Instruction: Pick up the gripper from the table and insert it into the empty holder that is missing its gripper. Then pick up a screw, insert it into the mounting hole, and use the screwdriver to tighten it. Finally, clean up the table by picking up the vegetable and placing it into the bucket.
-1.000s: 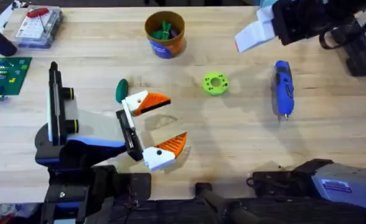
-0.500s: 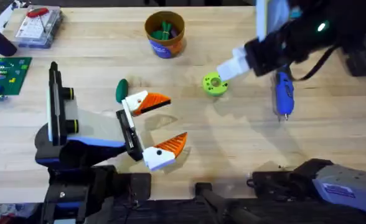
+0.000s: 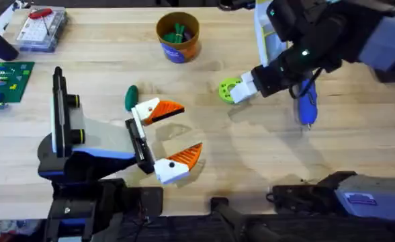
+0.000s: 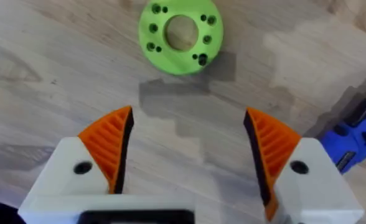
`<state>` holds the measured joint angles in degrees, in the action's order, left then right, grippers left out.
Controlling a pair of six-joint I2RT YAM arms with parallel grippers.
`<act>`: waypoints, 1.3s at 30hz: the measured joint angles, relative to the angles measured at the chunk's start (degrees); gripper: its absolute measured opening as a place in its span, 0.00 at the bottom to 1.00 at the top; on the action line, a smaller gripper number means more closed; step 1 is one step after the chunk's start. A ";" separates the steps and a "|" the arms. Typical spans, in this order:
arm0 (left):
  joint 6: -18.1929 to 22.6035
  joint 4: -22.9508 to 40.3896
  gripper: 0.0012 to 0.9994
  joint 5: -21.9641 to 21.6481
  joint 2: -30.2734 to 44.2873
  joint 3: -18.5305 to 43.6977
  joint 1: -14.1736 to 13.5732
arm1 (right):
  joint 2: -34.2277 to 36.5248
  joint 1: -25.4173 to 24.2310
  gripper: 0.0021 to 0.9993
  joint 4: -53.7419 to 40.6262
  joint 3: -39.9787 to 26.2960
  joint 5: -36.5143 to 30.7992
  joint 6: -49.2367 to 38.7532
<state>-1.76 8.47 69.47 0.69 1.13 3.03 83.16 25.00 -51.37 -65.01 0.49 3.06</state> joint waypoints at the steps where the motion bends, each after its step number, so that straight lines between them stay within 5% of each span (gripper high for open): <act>1: 0.01 0.00 1.00 0.00 0.00 0.00 0.00 | 0.65 -0.24 1.00 0.10 0.01 0.00 0.06; 24: 0.00 0.00 1.00 0.00 0.00 0.00 0.00 | 6.48 -1.19 1.00 0.19 0.16 0.02 0.14; 39: 0.00 0.00 1.00 0.00 0.00 0.00 0.00 | 6.68 -2.55 1.00 10.94 5.58 0.02 -0.31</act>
<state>-1.76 8.47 69.47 0.69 1.13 3.03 89.84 22.45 -40.44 -59.43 0.51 2.75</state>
